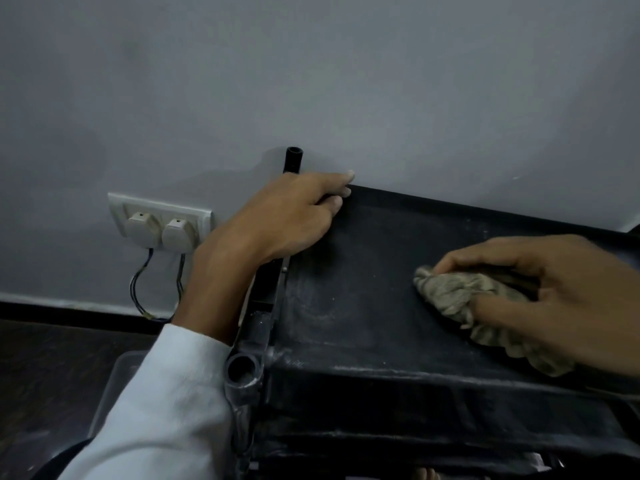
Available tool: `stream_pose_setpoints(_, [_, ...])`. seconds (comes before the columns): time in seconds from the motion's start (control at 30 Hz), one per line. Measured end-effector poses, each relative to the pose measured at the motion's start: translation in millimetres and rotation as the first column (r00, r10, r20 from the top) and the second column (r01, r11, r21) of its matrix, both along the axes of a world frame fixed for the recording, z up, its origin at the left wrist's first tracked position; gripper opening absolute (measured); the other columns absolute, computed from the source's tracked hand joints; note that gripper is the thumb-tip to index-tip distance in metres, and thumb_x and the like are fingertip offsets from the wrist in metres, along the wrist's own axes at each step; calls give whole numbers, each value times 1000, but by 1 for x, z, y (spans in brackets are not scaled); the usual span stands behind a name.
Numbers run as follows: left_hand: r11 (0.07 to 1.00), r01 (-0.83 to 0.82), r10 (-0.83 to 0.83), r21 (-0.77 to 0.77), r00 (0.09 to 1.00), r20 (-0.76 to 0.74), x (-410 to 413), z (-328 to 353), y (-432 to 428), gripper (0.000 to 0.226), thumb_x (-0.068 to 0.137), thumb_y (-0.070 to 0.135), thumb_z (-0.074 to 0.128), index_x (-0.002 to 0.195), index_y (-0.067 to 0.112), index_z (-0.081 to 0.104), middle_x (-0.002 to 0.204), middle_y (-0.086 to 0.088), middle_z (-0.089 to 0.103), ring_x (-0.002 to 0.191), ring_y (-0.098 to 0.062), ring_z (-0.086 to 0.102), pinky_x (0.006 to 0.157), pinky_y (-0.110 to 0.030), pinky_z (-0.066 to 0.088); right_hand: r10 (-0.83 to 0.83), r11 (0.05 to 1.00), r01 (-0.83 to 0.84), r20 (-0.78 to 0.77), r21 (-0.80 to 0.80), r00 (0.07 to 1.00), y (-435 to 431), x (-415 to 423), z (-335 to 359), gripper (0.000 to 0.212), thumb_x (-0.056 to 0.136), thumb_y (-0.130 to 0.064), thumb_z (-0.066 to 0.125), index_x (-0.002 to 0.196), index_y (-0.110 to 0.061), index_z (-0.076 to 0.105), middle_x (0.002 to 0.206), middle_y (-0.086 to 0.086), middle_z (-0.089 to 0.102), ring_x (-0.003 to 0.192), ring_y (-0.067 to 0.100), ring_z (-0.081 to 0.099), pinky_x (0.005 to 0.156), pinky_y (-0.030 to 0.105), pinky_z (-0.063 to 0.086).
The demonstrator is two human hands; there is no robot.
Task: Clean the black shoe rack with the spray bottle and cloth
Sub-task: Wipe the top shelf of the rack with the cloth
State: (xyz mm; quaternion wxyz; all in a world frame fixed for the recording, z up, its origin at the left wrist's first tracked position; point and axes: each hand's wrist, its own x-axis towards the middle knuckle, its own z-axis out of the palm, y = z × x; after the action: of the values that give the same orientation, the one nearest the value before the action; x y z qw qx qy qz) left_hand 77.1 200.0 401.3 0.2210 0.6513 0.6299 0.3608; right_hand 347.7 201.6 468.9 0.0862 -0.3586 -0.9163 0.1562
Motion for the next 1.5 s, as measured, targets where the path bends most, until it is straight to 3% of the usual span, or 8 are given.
stream_pose_setpoints(0.2, [992,117,-120,-36,990,-80,6,17,-2,45,102,19,48,146,29,46,142,13,53,136,-2,41,115,-22,28,-190,976,187,13,113,982,6,53,-4,41,83,-57,65,123,-60,56,120,-37,62,107,-12,61,87,35,59])
stream_pose_setpoints(0.4, [945,300,-309,-133,949,-56,16,14,-7,45,98,32,54,142,37,48,146,24,43,133,13,33,104,-6,25,-111,993,108,96,40,989,2,51,-3,39,85,-33,63,119,-52,63,115,-30,64,107,-9,60,83,21,48])
stream_pose_setpoints(0.53, [924,288,-356,-253,889,-288,15,16,-5,69,75,70,47,141,48,44,150,33,31,142,4,26,120,-37,24,-92,990,90,-20,-107,996,4,47,-13,45,83,0,70,101,-42,73,109,-28,67,109,-5,60,94,24,45])
stream_pose_setpoints(0.67, [912,290,-381,-289,860,-338,15,18,-6,83,61,80,41,140,55,40,149,41,23,143,4,23,119,-46,26,54,977,-71,-88,-199,995,1,20,-15,57,77,16,64,98,-34,78,108,-23,70,108,-1,64,93,17,48])
stream_pose_setpoints(0.9, [906,331,-408,-265,850,-334,8,13,-5,84,62,78,47,142,55,36,148,45,20,142,10,20,121,-36,22,320,945,-323,-54,-57,946,4,8,-18,56,76,18,65,106,-27,76,108,-15,70,107,10,62,88,26,51])
stream_pose_setpoints(1.13, [909,336,-400,-247,869,-290,6,10,-1,81,61,73,55,138,54,42,145,47,25,140,14,21,121,-33,20,218,976,-218,15,11,976,20,68,-5,62,82,14,64,104,-43,70,107,-21,70,107,9,65,84,37,57])
stream_pose_setpoints(1.33, [911,327,-399,-252,856,-328,7,9,-1,82,60,76,51,138,58,39,143,51,20,141,12,21,121,-40,22,213,975,-218,-94,-44,973,11,50,-18,52,81,13,67,106,-33,76,108,-17,71,108,8,64,87,25,53])
stream_pose_setpoints(1.5, [912,352,-404,-209,859,-316,2,7,0,76,62,75,54,135,60,40,143,51,21,139,16,19,121,-35,20,318,948,-318,-57,0,947,1,6,-27,58,79,14,63,117,-28,74,112,-14,69,106,11,60,87,30,51])
